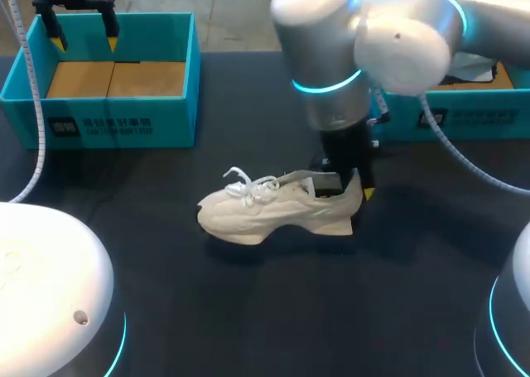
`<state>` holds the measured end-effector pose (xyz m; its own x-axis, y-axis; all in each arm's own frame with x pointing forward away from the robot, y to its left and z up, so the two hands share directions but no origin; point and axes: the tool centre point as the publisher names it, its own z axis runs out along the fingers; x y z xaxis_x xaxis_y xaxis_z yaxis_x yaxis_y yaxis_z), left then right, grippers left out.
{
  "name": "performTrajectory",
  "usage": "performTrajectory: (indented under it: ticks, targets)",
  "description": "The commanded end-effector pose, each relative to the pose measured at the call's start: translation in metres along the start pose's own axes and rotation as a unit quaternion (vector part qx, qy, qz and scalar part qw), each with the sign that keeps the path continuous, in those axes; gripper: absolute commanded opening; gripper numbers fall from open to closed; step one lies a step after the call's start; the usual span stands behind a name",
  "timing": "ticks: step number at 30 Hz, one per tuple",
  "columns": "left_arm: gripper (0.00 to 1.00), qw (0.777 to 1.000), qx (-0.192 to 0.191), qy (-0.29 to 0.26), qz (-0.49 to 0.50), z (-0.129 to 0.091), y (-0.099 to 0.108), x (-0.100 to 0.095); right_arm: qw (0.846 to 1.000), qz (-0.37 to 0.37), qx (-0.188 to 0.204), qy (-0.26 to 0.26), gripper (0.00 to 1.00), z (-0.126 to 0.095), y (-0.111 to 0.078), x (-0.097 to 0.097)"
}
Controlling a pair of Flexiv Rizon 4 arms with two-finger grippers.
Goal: Take the shoe out of the shoebox, open the shoe tongue, remove and reinsert the insole, then place the shoe into the shoebox
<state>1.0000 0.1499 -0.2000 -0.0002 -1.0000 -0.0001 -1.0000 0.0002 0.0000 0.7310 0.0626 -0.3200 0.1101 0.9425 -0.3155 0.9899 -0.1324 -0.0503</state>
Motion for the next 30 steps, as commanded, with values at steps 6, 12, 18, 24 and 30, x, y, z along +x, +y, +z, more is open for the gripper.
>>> performTrajectory:
  ticks: [6,12,18,24,30]
  targets:
    - [1.0,1.0,0.0,0.0,0.0,0.0,0.0,0.0,1.0,0.006,-0.015,-0.014,0.0,0.02,0.001,0.009]
    - [1.0,1.0,0.0,0.0,0.0,0.0,0.0,0.0,1.0,0.011,-0.014,-0.012,0.0,0.03,0.002,0.012]
    - [1.0,1.0,0.0,0.0,0.0,0.0,0.0,0.0,1.0,0.02,-0.011,-0.012,0.0,0.041,0.0,0.017]
    - [1.0,1.0,0.0,0.0,0.0,0.0,0.0,0.0,0.999,0.028,-0.016,-0.031,0.0,0.047,-0.001,0.025]
    - [1.0,1.0,0.0,0.0,0.0,0.0,0.0,0.0,0.998,0.044,-0.025,-0.04,0.0,0.053,-0.001,0.027]
